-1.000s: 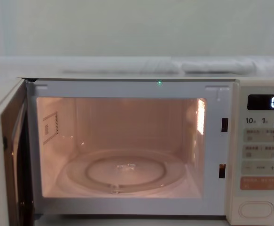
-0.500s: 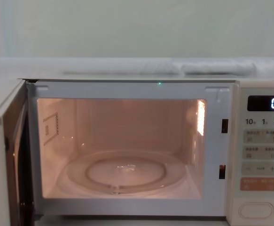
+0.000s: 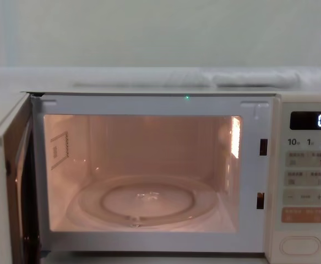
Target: Press the button to open the microwave door with one hand; close the microwave door with the other hand.
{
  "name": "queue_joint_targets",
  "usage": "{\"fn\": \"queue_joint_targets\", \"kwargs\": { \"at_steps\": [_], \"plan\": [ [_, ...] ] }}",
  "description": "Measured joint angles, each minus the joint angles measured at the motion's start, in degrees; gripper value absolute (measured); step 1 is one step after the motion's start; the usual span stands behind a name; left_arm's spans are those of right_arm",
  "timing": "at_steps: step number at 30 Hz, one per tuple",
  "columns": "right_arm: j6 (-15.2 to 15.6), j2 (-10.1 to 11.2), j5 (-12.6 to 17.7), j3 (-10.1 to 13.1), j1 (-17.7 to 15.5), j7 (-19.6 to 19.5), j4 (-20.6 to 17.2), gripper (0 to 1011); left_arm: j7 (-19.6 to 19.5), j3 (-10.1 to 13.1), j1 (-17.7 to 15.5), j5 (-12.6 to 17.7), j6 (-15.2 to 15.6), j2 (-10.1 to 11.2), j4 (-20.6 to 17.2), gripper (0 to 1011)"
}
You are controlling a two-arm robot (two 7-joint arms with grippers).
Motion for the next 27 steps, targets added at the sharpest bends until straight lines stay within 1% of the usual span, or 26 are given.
{"fn": "queue_joint_targets", "kwargs": {
  "at_steps": [2, 3, 4, 5, 7, 8, 11, 13, 14, 16, 17, 21, 22, 23, 24, 25, 26, 27],
  "plan": [
    [0.0, 0.0, 0.0, 0.0, 0.0, 0.0, 0.0, 1002, 0.0, 0.9, -0.7, -0.1, 0.2, 0.4, 0.2, 0],
    [0.0, 0.0, 0.0, 0.0, 0.0, 0.0, 0.0, 1002, 0.0, 1.9, -1.6, -0.1, 0.4, 0.8, 0.5, 0],
    [0.0, 0.0, 0.0, 0.0, 0.0, 0.0, 0.0, 1002, 0.0, 1.9, -1.6, -0.1, 0.4, 0.8, 0.5, 0],
    [0.0, 0.0, 0.0, 0.0, 0.0, 0.0, 0.0, 1002, 0.0, 3.0, -2.6, -0.1, 0.6, 1.1, 0.8, 0],
    [0.0, 0.0, 0.0, 0.0, 0.0, 0.0, 0.0, 1002, 0.0, 4.1, -3.8, -0.1, 0.9, 1.5, 1.2, 0],
    [0.0, 0.0, 0.0, 0.0, 0.0, 0.0, 0.0, 1002, 0.1, 5.6, -5.2, 0.0, 1.3, 1.8, 1.6, 0],
    [0.0, 0.0, 0.0, 0.0, 0.0, 0.0, 0.0, 1002, 0.6, 7.7, -7.3, 0.3, 1.9, 2.1, 2.2, 0],
    [0.0, 0.0, 0.0, 0.0, 0.0, 0.0, 0.0, 1002, 1.3, 10.6, -10.3, 1.1, 2.6, 2.2, 3.2, 0],
    [0.0, 0.0, 0.0, 0.0, 0.0, 0.0, 0.0, 1002, 1.5, 11.5, -11.1, 1.3, 2.7, 2.1, 3.4, 0],
    [0.0, 0.0, 0.0, 0.0, 0.0, 0.0, 0.0, 1002, 2.1, 13.1, -12.7, 1.8, 3.1, 1.8, 3.9, 0],
    [0.0, 0.0, 0.0, 0.0, 0.0, 0.0, 0.0, 1002, 2.5, 14.8, -14.4, 2.3, 3.4, 1.5, 4.3, 0],
    [0.0, 0.0, 0.0, 0.0, 0.0, 0.0, 0.0, 1002, 3.2, 17.9, -17.5, 3.3, 4.3, 0.9, 5.2, 0],
    [0.0, 0.0, 0.0, 0.0, 0.0, 0.0, 0.0, 1002, 3.6, 19.7, -19.1, 3.9, 4.8, 0.5, 5.7, 0],
    [0.0, 0.0, 0.0, 0.0, 0.0, 0.0, 0.0, 1002, 3.9, 20.5, -19.9, 4.2, 5.0, 0.3, 5.9, 0],
    [0.0, 0.0, 0.0, 0.0, 0.0, 0.0, 0.0, 1002, 4.5, 22.3, -21.7, 4.9, 5.5, -0.5, 6.6, 0],
    [0.0, 0.0, 0.0, 0.0, 0.0, 0.0, 0.0, 1002, 4.8, 23.2, -22.5, 5.2, 5.8, -0.8, 6.9, 0],
    [0.0, 0.0, 0.0, 0.0, 0.0, 0.0, 0.0, 1002, 5.5, 24.7, -24.0, 5.8, 6.4, -1.5, 7.7, 0],
    [0.0, 0.0, 0.0, 0.0, 0.0, 0.0, 0.0, 1002, 5.8, 25.5, -24.9, 6.1, 6.7, -2.0, 8.1, 0]
  ]
}}
